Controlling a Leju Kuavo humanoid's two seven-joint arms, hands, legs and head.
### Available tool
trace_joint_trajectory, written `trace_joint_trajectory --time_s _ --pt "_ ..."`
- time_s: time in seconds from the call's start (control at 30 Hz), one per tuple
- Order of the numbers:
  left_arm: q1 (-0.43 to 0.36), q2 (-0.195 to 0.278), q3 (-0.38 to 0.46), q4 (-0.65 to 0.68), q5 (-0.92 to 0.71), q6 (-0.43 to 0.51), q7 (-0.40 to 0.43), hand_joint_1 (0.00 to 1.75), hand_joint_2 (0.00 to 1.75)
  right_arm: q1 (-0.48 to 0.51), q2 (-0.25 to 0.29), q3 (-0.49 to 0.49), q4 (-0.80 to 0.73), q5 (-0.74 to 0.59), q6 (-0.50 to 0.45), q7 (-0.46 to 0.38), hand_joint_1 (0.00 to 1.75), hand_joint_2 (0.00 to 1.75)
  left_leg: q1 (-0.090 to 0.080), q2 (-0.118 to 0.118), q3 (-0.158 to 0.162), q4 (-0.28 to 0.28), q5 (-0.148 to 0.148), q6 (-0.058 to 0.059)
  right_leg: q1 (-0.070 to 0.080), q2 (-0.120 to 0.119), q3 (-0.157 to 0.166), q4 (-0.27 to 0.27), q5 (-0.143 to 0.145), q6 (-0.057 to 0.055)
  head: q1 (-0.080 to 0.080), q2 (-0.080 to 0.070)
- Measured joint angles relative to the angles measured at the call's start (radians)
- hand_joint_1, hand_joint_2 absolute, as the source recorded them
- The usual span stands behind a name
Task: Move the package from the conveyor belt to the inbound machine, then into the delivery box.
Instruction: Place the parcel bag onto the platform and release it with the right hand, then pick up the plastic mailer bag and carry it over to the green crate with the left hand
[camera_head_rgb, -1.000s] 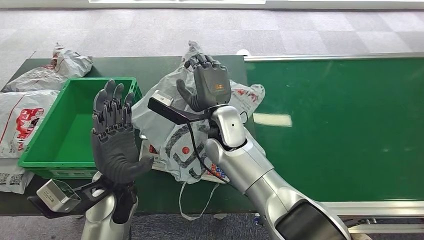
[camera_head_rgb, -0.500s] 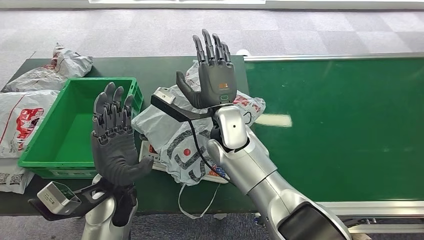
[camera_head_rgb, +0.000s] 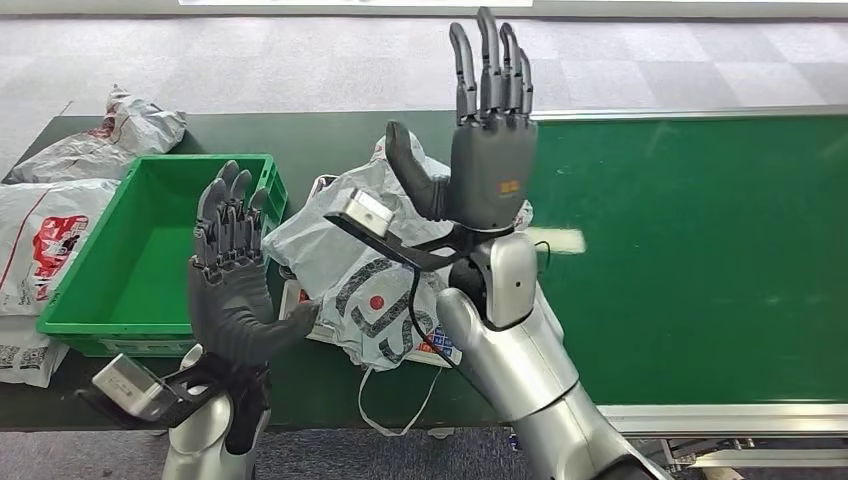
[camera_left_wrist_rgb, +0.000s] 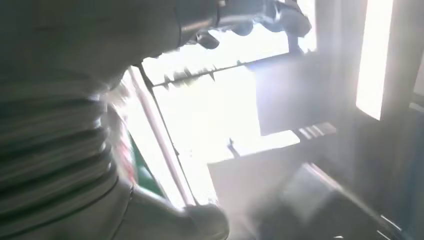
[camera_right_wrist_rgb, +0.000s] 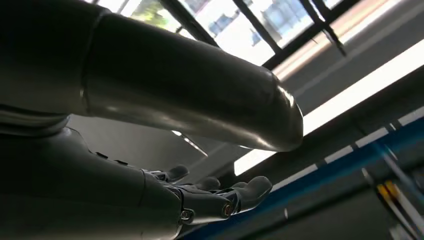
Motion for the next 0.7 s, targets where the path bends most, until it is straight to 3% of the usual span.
trace_joint_trajectory --time_s 0.03,0.17,0.33,0.5,0.7 --pt "-0.016 0.001 0.0 0.015 -0.116 0.073 0.045 0.0 1.75 0.038 0.002 -0.029 -0.103 -0.065 -0.006 -0.089 0.0 1.75 0.0 -0.002 0.0 0.0 0.0 0.0 0.0 -0.002 0.0 0.0 -0.001 0.001 0.0 0.0" --pt "-0.144 0.02 0.002 0.186 -0.572 0.313 0.246 0.0 1.75 0.165 0.007 -0.133 -0.462 -0.337 -0.012 -0.337 0.0 1.75 0.0 -0.008 0.0 0.0 0.0 0.001 -0.001 -0.007 0.003 -0.001 -0.003 0.002 0.0 0.0" --pt "-0.321 0.033 0.001 0.479 -0.767 0.417 0.354 0.0 1.75 0.254 0.009 -0.182 -0.668 -0.457 -0.008 -0.453 0.0 1.75 -0.001 -0.004 0.001 0.0 0.0 0.001 -0.001 -0.004 0.003 0.0 0.0 0.001 0.0 0.0" --pt "-0.444 0.045 -0.029 0.749 -0.92 0.367 0.454 0.0 1.75 0.269 0.008 -0.202 -0.692 -0.528 -0.006 -0.52 0.0 1.75 -0.001 -0.002 0.002 0.0 0.001 0.0 -0.001 -0.002 0.003 0.0 0.001 0.001 0.0 0.0" --pt "-0.521 0.047 -0.096 1.0 -1.036 0.186 0.445 0.0 1.75 0.268 0.008 -0.195 -0.677 -0.508 -0.004 -0.48 0.0 1.75 -0.001 -0.002 0.002 0.0 0.001 0.0 -0.001 -0.002 0.004 0.0 0.001 0.001 0.0 0.0"
